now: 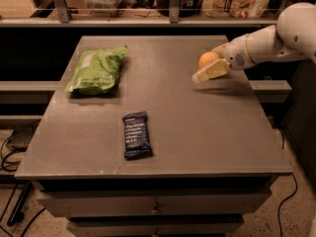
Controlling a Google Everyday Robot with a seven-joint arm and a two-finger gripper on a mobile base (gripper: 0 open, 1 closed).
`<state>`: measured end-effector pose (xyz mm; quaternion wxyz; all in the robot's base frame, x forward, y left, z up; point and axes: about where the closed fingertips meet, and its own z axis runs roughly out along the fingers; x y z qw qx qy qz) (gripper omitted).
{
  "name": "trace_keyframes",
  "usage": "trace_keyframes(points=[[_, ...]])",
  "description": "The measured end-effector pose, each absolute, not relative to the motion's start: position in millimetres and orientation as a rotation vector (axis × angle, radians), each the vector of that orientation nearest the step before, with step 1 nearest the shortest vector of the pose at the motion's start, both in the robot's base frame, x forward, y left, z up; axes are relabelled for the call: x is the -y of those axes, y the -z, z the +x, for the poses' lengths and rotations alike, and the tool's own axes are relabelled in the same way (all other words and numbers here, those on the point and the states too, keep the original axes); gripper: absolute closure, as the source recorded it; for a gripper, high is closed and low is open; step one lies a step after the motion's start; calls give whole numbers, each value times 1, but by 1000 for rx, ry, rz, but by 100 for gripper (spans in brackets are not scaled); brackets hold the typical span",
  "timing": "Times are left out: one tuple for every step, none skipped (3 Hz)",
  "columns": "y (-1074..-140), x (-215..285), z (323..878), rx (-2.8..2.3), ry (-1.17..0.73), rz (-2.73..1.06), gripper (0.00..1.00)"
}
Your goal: Move orange near green rice chip bag
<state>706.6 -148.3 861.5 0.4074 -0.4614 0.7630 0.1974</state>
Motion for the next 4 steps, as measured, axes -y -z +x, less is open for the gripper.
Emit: trace_keyframes(points=[[-860, 138, 715, -1901, -527, -1172, 49], [-866, 130, 715, -1880, -529, -1195, 73], [-906, 106, 701, -1796, -541, -1274, 96], [-951, 85, 669, -1693, -574, -1318, 100]])
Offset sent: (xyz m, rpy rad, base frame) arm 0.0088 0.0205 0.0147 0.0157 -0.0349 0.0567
